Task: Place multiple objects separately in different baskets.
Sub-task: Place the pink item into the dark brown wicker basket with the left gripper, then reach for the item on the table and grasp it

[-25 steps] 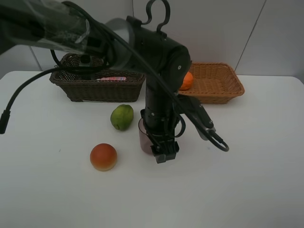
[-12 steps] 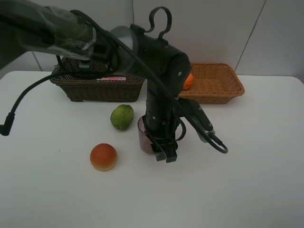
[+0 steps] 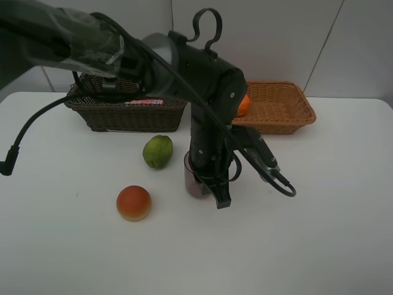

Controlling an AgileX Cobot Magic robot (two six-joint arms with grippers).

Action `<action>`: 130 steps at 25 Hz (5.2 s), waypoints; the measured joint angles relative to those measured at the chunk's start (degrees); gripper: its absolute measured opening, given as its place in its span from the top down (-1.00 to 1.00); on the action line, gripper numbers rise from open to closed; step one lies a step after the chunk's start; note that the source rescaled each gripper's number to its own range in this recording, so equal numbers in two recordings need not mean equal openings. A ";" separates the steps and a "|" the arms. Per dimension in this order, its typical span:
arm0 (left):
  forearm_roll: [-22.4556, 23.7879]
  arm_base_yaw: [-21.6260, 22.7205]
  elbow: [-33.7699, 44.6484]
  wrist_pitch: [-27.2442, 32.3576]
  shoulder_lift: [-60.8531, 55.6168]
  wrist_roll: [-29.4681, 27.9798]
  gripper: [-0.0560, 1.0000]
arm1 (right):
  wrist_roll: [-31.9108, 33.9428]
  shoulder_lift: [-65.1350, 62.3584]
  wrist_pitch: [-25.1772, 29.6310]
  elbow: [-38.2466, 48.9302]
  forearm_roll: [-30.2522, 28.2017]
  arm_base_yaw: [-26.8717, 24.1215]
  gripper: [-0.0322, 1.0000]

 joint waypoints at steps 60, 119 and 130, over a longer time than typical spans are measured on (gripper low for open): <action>2.81 25.16 -20.95 -15.70 3.90 -24.36 0.89 | 0.00 0.00 0.00 0.00 0.00 0.00 -0.60; 0.80 19.22 8.03 -10.33 -16.31 -41.91 -1.00 | 0.00 0.00 0.00 0.00 0.00 0.00 -0.60; 4.54 17.14 18.65 -19.49 -17.42 -51.44 -1.00 | 0.00 0.00 0.00 0.00 0.00 0.00 -0.60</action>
